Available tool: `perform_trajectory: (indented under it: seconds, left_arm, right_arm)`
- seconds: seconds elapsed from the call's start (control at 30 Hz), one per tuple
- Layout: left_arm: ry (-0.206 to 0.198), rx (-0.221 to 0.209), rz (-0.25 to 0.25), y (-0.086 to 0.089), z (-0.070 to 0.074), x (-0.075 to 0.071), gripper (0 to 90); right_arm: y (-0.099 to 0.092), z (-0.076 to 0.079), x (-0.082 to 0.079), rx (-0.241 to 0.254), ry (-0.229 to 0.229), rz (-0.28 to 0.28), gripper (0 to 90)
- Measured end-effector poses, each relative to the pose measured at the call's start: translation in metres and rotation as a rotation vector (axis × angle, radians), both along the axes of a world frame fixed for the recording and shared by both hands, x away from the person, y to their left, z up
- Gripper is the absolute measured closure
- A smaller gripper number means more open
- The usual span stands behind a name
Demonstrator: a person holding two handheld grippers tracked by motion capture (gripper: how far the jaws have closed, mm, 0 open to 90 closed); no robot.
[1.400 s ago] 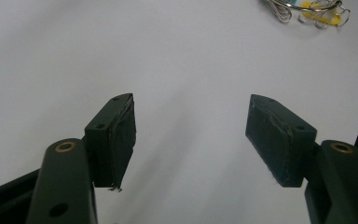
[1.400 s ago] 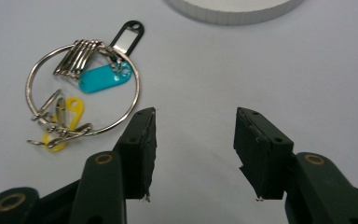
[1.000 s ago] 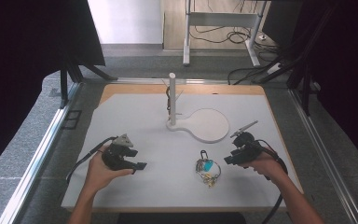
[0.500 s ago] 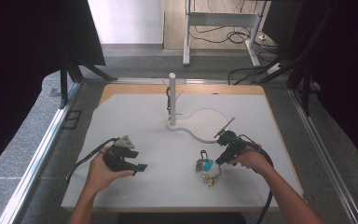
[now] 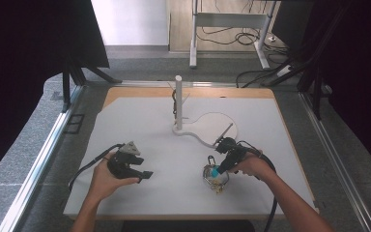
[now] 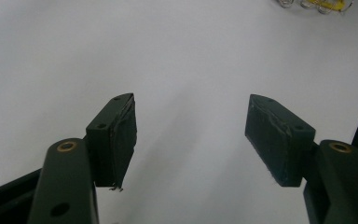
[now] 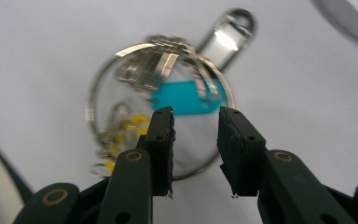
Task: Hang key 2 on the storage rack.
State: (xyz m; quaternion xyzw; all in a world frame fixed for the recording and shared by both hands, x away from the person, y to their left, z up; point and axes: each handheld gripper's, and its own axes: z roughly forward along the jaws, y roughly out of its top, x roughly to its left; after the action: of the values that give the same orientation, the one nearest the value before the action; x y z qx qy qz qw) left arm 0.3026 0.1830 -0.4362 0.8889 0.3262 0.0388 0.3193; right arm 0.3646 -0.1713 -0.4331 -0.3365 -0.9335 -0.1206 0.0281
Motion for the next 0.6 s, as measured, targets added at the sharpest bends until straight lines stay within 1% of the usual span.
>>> perform_trajectory:
  seconds: [0.1, 0.2, 0.3, 0.37, 0.43, 0.47, 0.53, 0.57, 0.6]
  left_arm:
    - [-0.001, -0.006, 0.003, 0.001, 0.001, -0.001, 34.4]
    - [-0.004, -0.009, 0.007, 0.001, 0.001, -0.001, 34.5]
    - [-0.005, -0.007, 0.004, 0.002, 0.001, -0.001, 34.5]
    - [-0.005, -0.006, 0.005, 0.002, 0.001, -0.001, 34.5]
    - [0.000, -0.015, 0.008, 0.003, 0.001, -0.001, 34.5]
    - [0.006, -0.027, 0.017, 0.004, 0.000, -0.001, 34.5]
    - [0.010, -0.020, 0.022, 0.006, -0.001, 0.000, 34.5]
    - [0.010, -0.020, 0.023, 0.006, -0.001, 0.000, 34.5]
    - [0.008, -0.028, 0.031, 0.007, -0.001, 0.000, 34.5]
  right_arm:
    - [0.008, 0.004, -0.005, 0.036, 0.022, 0.028, 66.8]
    - [0.016, 0.005, -0.009, 0.052, 0.040, 0.051, 66.9]
    - [0.022, 0.004, -0.012, 0.062, 0.050, 0.059, 66.9]
    - [0.025, 0.003, -0.014, 0.083, 0.061, 0.061, 67.0]
    - [0.027, 0.002, -0.015, 0.086, 0.063, 0.068, 67.1]
    - [0.028, 0.001, -0.016, 0.082, 0.065, 0.075, 67.1]
    - [0.030, -0.001, -0.018, 0.085, 0.069, 0.085, 67.1]
    - [0.031, -0.003, -0.019, 0.079, 0.070, 0.089, 67.1]
    - [0.031, -0.004, -0.019, 0.076, 0.070, 0.094, 67.1]
